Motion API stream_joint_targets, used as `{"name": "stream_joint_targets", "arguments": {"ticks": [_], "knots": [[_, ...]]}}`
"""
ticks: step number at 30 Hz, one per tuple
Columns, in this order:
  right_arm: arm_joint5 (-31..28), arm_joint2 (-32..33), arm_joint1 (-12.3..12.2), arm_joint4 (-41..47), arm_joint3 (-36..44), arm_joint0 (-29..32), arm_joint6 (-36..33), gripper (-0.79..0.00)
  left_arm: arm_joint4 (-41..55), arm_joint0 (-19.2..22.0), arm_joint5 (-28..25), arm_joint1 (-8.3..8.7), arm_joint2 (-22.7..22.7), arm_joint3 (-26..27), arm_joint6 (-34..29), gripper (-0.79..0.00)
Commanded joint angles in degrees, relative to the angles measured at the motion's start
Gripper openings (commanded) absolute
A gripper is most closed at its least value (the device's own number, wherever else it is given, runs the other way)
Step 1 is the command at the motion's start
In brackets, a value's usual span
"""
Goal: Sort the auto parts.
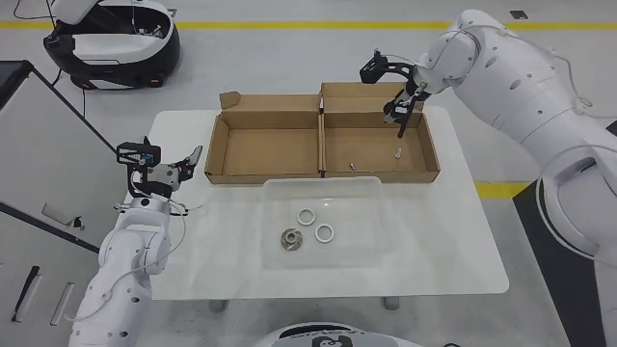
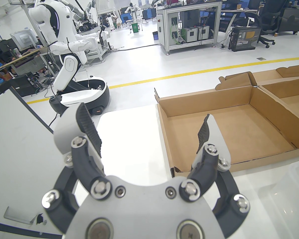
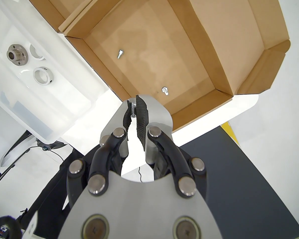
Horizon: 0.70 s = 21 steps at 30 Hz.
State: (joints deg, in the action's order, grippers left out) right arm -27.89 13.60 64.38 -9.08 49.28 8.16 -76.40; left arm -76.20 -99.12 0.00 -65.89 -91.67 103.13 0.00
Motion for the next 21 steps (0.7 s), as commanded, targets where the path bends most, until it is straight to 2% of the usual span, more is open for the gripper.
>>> {"name": "stream_joint_targets", "arguments": {"ticks": [1, 8, 13, 21], "knots": [[0.00, 0.00, 0.00, 0.00, 0.00, 0.00, 0.00, -0.785, 0.00, 0.00, 0.00, 0.00, 0.00, 0.00, 0.00, 0.000], [0.00, 0.00, 0.00, 0.00, 0.00, 0.00, 0.00, -0.785, 0.00, 0.00, 0.00, 0.00, 0.00, 0.00, 0.00, 0.000], [3.69, -1.07, 0.47, -4.71, 0.99, 2.47, 3.03, -0.785, 0.00, 0.00, 0.00, 0.00, 0.00, 0.00, 0.00, 0.000], [7.97, -3.29, 3.86, -10.92, -1.01, 4.13, 3.75, -0.785, 0.00, 0.00, 0.00, 0.00, 0.00, 0.00, 0.00, 0.000]]}}
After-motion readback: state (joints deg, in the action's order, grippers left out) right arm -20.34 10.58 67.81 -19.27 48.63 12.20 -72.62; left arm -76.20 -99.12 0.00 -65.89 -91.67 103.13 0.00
